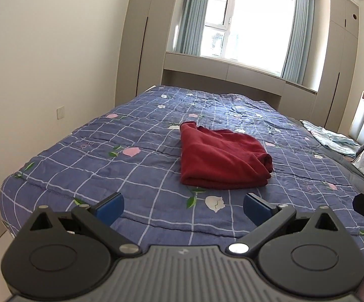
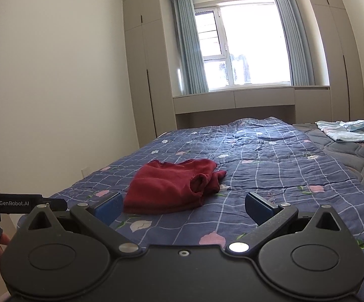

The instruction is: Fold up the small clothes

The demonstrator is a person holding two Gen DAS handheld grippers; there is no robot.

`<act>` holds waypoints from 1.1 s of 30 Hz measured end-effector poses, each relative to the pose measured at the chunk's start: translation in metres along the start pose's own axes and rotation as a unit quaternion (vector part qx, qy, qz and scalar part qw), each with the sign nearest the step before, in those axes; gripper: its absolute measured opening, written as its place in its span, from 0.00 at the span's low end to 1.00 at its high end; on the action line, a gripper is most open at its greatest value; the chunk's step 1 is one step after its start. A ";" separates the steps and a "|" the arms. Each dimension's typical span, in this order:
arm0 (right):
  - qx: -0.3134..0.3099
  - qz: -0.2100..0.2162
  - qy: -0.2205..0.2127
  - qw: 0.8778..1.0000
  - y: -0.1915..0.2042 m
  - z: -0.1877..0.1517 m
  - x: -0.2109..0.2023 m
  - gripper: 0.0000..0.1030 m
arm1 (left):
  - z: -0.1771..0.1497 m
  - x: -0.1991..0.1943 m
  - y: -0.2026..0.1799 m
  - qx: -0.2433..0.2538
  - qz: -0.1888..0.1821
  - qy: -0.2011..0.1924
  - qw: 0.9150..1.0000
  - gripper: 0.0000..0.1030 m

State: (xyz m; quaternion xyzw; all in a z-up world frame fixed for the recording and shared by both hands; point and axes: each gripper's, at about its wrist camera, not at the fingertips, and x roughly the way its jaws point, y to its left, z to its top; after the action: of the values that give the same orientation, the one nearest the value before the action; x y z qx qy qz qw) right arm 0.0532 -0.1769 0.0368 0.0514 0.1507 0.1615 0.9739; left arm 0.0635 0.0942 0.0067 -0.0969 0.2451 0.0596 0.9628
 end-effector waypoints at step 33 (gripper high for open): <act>-0.001 -0.006 0.000 1.000 -0.001 -0.010 0.013 1.00 | -0.008 0.012 0.001 -0.003 0.010 0.023 1.000 1.00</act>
State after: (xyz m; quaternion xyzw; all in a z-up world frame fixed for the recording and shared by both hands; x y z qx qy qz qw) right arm 0.0617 -0.1728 0.0241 0.0492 0.1510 0.1564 0.9748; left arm 0.0698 0.0942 -0.0062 -0.0990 0.2677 0.0679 0.9560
